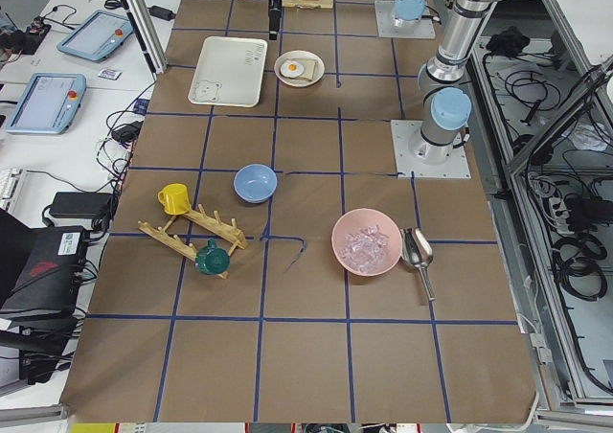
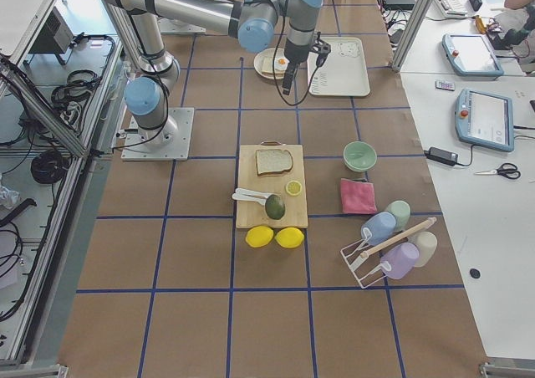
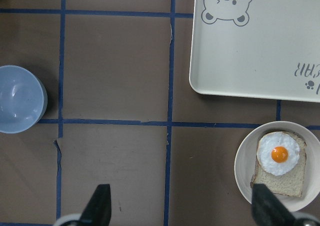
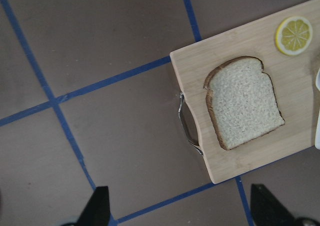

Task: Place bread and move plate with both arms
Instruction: 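Move the right gripper over the bread slice on the wooden board and lower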

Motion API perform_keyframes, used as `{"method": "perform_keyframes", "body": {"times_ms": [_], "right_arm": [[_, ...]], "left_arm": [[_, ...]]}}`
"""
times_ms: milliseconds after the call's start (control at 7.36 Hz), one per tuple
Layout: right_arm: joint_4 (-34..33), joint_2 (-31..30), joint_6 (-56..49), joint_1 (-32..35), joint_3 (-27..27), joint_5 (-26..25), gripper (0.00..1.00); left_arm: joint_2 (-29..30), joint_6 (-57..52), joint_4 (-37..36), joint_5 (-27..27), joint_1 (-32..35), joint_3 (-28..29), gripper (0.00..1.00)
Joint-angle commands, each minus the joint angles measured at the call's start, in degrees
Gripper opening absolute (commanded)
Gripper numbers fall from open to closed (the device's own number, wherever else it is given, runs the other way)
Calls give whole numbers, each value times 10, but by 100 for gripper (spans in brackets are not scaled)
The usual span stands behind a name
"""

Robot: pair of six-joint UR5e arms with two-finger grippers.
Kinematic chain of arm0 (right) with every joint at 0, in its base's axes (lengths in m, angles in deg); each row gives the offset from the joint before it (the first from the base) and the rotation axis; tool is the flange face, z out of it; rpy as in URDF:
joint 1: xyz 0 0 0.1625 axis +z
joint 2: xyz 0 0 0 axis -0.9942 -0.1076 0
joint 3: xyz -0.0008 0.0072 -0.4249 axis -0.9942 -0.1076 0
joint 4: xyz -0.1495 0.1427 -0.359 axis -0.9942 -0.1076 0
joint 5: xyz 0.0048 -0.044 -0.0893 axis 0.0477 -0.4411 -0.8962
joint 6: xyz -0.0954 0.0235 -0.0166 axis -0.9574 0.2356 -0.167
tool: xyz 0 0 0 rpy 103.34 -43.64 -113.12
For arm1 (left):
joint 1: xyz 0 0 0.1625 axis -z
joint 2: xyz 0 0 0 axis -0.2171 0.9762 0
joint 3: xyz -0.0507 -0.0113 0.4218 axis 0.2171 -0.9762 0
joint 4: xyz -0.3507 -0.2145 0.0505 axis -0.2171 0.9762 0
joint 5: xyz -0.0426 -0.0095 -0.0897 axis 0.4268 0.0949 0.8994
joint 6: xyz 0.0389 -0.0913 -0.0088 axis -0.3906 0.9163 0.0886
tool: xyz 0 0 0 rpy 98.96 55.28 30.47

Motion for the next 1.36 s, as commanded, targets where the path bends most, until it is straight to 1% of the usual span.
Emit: {"method": "perform_keyframes", "body": {"times_ms": [0,136,272,407,679,1086,1222], "right_arm": [[-74,35,-2,-43,49,-55,100],[-95,54,6,-44,67,-82,94],[-93,59,41,-46,78,-82,66],[-97,67,65,-46,94,-75,64],[-169,118,65,-46,104,-75,64],[-212,143,63,-46,104,-78,66],[-213,151,65,-47,103,-76,67]], "left_arm": [[0,0,0,0,0,0,100],[-1,0,0,0,0,0,100],[-1,0,0,0,0,0,100],[0,0,0,0,0,0,100],[-1,0,0,0,0,0,100],[-1,0,0,0,0,0,100],[-1,0,0,0,0,0,100]]}}
